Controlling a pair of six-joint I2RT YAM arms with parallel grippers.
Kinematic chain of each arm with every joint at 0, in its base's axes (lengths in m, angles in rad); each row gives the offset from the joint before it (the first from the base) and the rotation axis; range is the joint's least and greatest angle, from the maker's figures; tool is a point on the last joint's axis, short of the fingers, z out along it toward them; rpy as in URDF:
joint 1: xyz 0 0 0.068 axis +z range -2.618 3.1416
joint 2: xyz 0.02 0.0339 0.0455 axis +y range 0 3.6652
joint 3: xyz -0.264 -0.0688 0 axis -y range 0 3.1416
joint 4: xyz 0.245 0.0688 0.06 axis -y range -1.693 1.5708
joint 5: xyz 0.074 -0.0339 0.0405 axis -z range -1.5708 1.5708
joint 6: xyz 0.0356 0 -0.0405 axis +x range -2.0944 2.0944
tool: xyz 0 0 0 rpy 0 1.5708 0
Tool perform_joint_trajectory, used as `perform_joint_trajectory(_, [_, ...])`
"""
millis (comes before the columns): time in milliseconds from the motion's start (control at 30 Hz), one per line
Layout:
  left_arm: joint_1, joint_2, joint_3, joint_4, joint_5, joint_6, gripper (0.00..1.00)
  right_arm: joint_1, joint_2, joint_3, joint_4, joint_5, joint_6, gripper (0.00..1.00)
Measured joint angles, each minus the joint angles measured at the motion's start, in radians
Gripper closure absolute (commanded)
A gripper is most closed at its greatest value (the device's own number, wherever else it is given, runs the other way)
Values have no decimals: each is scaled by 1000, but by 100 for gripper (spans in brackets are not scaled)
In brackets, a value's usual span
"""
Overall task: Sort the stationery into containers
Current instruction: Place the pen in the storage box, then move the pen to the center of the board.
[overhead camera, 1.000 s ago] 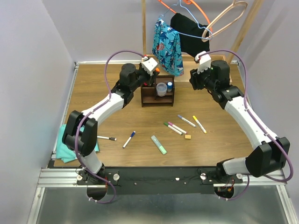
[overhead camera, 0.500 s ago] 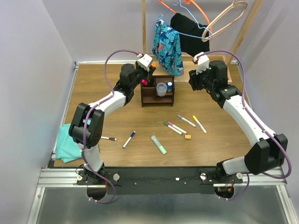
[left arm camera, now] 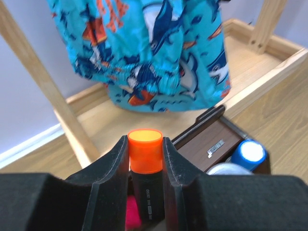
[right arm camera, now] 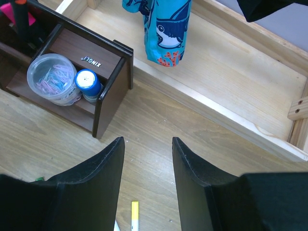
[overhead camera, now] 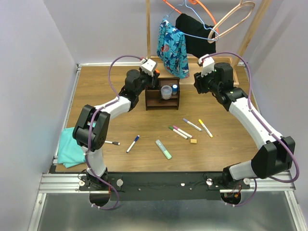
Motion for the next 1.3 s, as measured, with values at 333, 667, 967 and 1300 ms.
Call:
perform_joint_trajectory(333, [6,-6,-52,-24,-92,-37,39,0,0,0,0,-1,0,48])
perform_joint_trajectory(667, [13,-37,-53,-58,-152,-32,8,0,0,0,0,-8,-4,48])
perform_joint_trajectory(967, [22,-316,-76,-211,-228,10,1,-1,-17,-1,-47,-137,-71,44])
perform_joint_trajectory(1300, [55,-784,-316,-500,-204,124,1,216,-1,-6,-460,-393,-484,44])
